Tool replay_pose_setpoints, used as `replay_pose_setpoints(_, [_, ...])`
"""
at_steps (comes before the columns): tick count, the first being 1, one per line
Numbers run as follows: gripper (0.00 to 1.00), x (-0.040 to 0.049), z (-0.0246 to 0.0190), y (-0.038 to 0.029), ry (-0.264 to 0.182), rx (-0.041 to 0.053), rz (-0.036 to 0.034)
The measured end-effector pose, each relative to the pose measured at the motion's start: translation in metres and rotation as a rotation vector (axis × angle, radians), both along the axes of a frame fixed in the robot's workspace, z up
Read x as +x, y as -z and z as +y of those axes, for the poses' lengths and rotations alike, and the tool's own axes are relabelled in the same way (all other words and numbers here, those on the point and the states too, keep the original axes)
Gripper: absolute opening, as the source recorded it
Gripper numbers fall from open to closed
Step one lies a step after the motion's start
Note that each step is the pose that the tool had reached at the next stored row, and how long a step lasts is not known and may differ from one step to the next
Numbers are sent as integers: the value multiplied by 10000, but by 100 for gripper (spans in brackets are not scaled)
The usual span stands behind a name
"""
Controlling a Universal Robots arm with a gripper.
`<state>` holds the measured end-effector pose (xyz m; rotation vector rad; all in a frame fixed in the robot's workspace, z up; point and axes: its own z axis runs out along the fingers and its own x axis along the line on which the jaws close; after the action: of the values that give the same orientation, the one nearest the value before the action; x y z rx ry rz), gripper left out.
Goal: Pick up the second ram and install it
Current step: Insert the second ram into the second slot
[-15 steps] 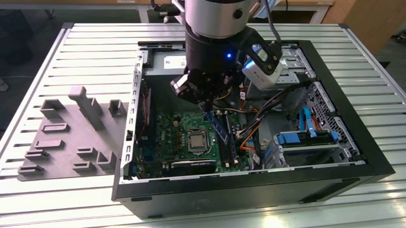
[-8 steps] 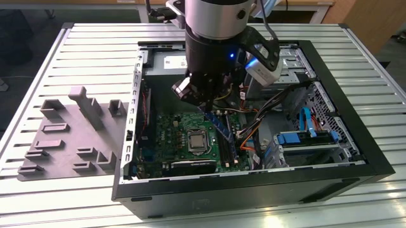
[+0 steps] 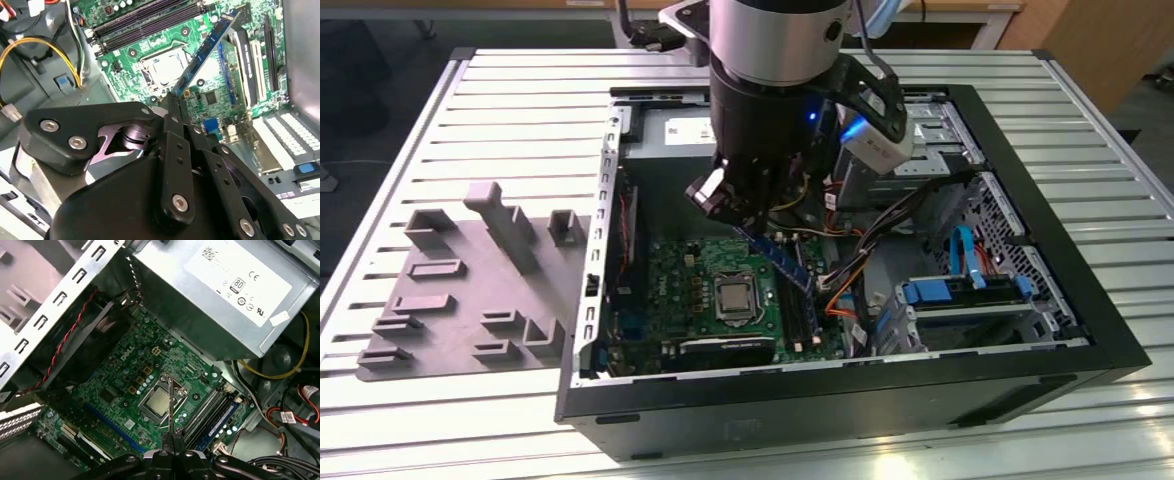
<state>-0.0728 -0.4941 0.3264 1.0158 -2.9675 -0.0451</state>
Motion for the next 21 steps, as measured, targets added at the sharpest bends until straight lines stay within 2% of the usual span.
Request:
replay_pose_setpoints(5, [11,0,0,6,827,2,-1])
replay_pose_setpoints(6, [11,0,1,7,1223,2,-2])
replay_pose_setpoints(8, [11,0,0,10,1535,0,-1])
replay_pose_setpoints(15, [11,0,0,11,1615,1,-2])
replay_pose_setpoints(20, [11,0,0,18,2316,0,-1])
replay_pose_setpoints(21, [11,1,0,18,2325,1,-1])
